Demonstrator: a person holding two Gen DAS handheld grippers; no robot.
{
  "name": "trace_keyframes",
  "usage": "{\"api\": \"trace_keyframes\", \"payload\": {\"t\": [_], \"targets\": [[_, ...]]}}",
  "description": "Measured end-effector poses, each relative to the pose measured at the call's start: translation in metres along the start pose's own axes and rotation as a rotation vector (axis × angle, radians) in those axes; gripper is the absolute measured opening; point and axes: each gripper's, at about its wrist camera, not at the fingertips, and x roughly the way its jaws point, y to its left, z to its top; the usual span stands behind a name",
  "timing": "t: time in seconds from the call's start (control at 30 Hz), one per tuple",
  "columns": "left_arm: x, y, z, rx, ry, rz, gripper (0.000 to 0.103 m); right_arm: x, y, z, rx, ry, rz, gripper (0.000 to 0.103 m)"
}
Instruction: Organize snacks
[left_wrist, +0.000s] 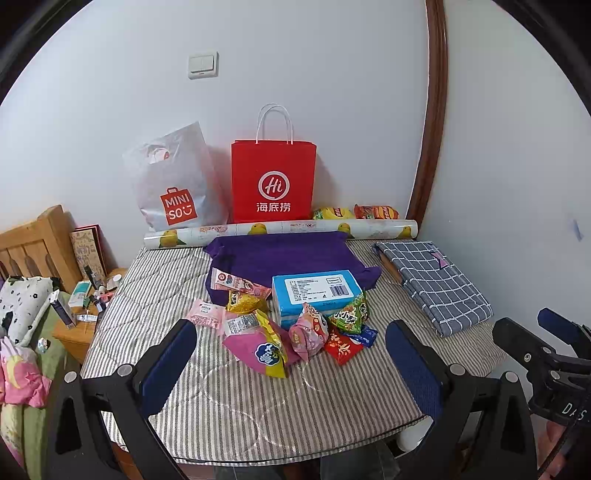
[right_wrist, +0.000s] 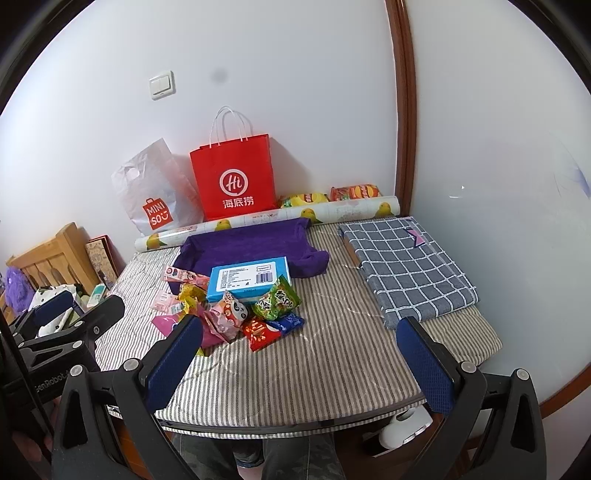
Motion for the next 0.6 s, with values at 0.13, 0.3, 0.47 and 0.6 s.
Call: {"api": "trace_keyframes", "payload": {"t": [0.13, 0.3, 0.47, 0.6], "targets": [[-0.0003, -0.0001, 0.0000, 0.000, 0.000, -0.001, 0.103, -0.0004, 0.0000, -0.0002, 0.000, -0.001, 0.001, 0.103], [-0.0012, 0.0001, 0.0002, 0.002, -0.004, 0.007, 0.103, -0.0010, 0.0002, -0.0001, 0.000, -0.002, 0.002, 0.103], [0.0004, 0.0026, 0.0008, 0.001, -0.001, 0.005, 0.103, -0.0004, 0.0000, 0.0008, 0.003, -0.005, 0.006, 0.103], [0.0051, 0.0057, -0.0001, -0.005, 0.006, 0.002, 0.103, 0.0041, 0.0011, 0.0028, 0.004, -0.004, 0.017, 0.103]]}}
